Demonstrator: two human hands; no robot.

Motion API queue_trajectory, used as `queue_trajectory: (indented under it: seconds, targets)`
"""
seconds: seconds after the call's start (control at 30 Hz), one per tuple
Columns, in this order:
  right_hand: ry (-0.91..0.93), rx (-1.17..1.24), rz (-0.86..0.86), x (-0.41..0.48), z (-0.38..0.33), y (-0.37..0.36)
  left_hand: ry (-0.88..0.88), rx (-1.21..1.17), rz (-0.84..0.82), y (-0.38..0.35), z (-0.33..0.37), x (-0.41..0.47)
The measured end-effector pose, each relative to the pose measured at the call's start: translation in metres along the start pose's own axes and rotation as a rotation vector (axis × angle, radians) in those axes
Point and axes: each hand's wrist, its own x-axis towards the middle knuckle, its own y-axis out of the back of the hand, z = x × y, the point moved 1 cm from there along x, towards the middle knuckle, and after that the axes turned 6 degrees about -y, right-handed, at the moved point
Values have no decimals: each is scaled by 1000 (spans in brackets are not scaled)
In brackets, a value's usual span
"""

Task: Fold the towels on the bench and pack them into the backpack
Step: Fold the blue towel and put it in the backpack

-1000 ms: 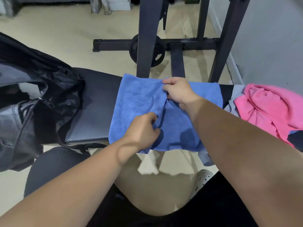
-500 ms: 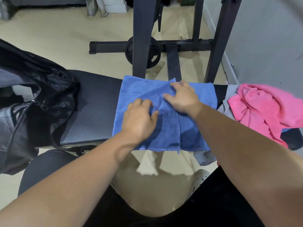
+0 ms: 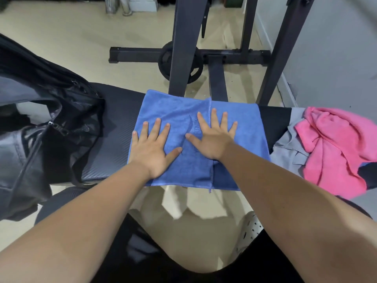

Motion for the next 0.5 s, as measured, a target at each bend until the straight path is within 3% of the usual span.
queue_trajectory:
  seconds: [0.27,0.43,0.5]
  targets:
    - [8,84,42,3,-51,8,14,-4,-46,18,-54,-10]
    - [56,216,91,16,-39,30,-163,-76,353,35,-9,-13]
    - [69,257,48,21,-35,37,-192,-156,316,39,19,-20]
